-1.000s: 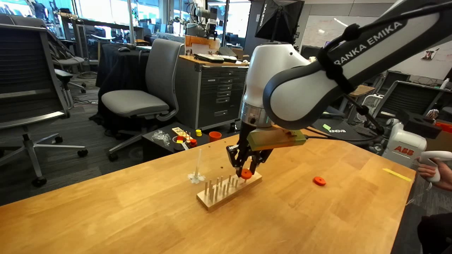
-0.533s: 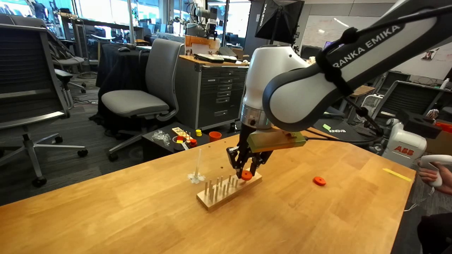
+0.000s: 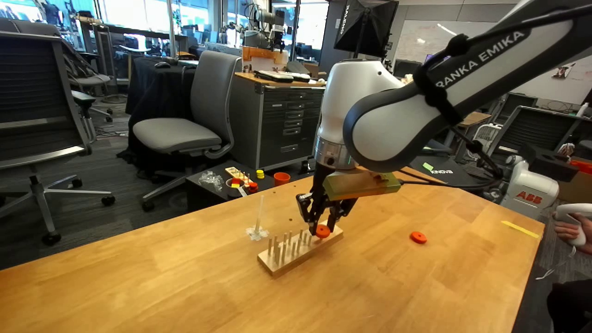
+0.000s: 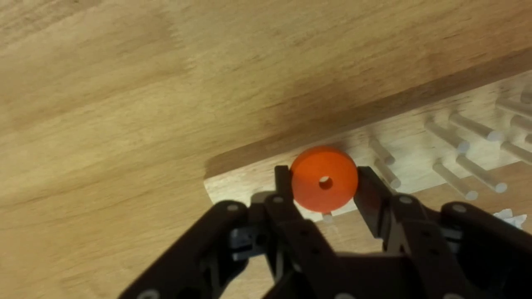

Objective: Pick up the orange ring on the left and place it on the wooden board

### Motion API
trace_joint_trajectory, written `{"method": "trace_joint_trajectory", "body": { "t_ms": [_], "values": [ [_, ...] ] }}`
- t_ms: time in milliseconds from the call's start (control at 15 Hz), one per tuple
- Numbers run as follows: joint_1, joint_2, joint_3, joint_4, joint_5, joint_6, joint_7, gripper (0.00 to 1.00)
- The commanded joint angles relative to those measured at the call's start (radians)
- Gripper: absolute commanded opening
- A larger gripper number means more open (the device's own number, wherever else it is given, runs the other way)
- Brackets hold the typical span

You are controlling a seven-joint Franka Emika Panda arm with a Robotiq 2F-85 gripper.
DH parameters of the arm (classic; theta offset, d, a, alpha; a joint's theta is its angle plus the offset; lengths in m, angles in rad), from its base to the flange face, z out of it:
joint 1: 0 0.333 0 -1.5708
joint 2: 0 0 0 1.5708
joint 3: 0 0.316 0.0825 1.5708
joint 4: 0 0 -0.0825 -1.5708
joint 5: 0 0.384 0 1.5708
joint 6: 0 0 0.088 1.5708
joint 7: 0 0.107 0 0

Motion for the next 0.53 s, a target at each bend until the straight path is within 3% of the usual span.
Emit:
{"method": "trace_joint_trajectory", "body": {
  "t_ms": [0,467],
  "values": [
    [-0.006,0.012,0.008,0.013,0.033,-0.025,-0.003,0.18],
    [-0.014,0.013,0.0,0.021,0.041,-0.027,-0.002,0.18]
  ]
}}
